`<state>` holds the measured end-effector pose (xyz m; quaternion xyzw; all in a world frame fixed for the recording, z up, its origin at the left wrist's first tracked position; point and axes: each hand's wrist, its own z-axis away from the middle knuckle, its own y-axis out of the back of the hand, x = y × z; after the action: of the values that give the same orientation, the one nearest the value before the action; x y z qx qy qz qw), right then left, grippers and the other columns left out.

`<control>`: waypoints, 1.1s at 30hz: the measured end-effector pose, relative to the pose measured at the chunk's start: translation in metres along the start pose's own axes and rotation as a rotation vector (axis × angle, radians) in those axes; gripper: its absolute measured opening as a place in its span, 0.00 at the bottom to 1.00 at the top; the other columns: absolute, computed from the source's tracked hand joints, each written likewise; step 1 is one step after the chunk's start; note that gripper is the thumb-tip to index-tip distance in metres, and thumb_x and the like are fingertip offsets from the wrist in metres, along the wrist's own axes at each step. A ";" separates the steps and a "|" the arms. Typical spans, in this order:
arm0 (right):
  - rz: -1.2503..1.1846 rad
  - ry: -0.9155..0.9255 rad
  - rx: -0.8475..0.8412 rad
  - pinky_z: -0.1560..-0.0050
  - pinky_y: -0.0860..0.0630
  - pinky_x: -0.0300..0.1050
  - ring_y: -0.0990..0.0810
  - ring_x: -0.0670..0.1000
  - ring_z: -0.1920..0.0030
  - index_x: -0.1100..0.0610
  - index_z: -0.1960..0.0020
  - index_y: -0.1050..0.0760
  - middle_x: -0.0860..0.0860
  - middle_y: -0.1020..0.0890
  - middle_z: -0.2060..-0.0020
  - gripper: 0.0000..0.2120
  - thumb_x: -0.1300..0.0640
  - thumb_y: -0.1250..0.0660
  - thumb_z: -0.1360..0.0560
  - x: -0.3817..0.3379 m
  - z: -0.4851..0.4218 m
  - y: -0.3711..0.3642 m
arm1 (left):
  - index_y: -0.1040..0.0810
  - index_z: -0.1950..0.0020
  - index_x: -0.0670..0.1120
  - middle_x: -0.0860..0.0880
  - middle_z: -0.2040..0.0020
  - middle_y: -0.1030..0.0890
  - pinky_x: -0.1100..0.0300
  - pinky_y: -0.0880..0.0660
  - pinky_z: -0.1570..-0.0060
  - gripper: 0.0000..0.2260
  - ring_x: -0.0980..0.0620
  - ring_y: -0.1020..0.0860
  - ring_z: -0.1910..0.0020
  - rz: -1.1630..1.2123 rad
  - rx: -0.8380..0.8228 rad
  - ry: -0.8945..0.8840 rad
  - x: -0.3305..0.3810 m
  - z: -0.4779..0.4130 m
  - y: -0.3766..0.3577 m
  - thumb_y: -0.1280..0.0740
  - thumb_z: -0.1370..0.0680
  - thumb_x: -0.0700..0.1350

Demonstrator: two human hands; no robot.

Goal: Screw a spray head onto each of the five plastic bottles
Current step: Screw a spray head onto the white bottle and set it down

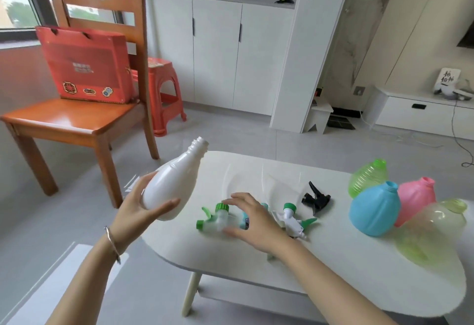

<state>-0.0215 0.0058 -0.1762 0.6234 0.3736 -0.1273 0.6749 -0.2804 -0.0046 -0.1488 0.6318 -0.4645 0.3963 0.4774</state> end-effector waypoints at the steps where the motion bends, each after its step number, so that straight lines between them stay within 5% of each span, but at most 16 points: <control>1: 0.079 -0.005 -0.025 0.34 0.40 0.40 0.34 0.48 0.33 0.41 0.34 0.31 0.41 0.36 0.31 0.27 0.43 0.29 0.31 -0.001 -0.006 -0.007 | 0.28 0.43 0.64 0.56 0.45 0.22 0.62 0.24 0.56 0.31 0.56 0.22 0.47 0.004 0.002 0.001 -0.002 -0.001 0.002 0.26 0.45 0.62; 9: 0.342 0.035 -0.080 0.37 0.43 0.42 0.32 0.52 0.36 0.47 0.36 0.28 0.46 0.33 0.33 0.22 0.47 0.32 0.29 0.004 -0.033 -0.035 | 0.28 0.41 0.62 0.55 0.45 0.23 0.66 0.21 0.62 0.32 0.56 0.21 0.49 0.056 -0.014 -0.016 -0.003 -0.010 -0.006 0.26 0.44 0.61; 15: -0.348 0.015 0.204 0.46 0.32 0.30 0.25 0.42 0.51 0.49 0.44 0.25 0.46 0.24 0.44 0.15 0.52 0.28 0.29 -0.002 -0.026 0.009 | 0.28 0.43 0.64 0.66 0.51 0.23 0.67 0.22 0.65 0.30 0.62 0.21 0.52 0.141 0.075 -0.034 0.001 -0.016 -0.019 0.26 0.43 0.61; 19: -0.850 -0.110 0.426 0.53 0.25 0.35 0.20 0.47 0.53 0.54 0.45 0.25 0.52 0.18 0.50 0.14 0.52 0.31 0.29 0.005 -0.013 0.058 | 0.27 0.40 0.57 0.55 0.46 0.23 0.65 0.23 0.62 0.33 0.59 0.21 0.51 0.179 0.102 0.013 0.003 -0.017 -0.035 0.25 0.43 0.60; 23: -1.277 -0.218 0.434 0.50 0.25 0.45 0.18 0.51 0.53 0.54 0.43 0.24 0.52 0.16 0.53 0.17 0.46 0.37 0.27 0.030 0.012 0.098 | 0.27 0.39 0.51 0.52 0.46 0.23 0.67 0.23 0.67 0.34 0.60 0.22 0.54 0.186 0.042 0.026 0.006 -0.020 -0.065 0.24 0.43 0.58; 33: -1.346 -0.298 0.697 0.70 0.24 0.35 0.18 0.46 0.68 0.56 0.52 0.24 0.52 0.19 0.59 0.06 0.55 0.32 0.27 0.081 0.054 0.142 | 0.26 0.41 0.49 0.47 0.44 0.23 0.56 0.23 0.57 0.36 0.49 0.23 0.49 0.302 -0.009 0.167 0.000 -0.025 -0.109 0.27 0.45 0.62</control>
<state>0.1434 0.0060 -0.1266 0.4147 0.5159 -0.7032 0.2597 -0.1765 0.0325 -0.1691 0.5177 -0.5146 0.5125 0.4522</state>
